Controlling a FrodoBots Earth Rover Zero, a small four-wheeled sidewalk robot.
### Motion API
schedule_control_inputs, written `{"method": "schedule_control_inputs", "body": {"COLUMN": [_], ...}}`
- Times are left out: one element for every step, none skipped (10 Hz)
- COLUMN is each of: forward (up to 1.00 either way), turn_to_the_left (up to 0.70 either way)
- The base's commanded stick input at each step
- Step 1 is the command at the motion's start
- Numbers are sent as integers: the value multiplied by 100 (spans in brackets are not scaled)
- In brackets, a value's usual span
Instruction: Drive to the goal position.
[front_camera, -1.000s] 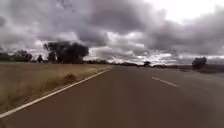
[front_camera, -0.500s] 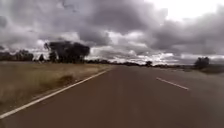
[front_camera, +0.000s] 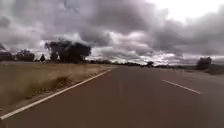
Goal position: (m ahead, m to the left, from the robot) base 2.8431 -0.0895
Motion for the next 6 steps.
{"method": "schedule_control_inputs", "body": {"forward": [85, 85, 85, 85, 85, 85], "turn_to_the_left": [-4, -22, -30, -30, -23, -15]}}
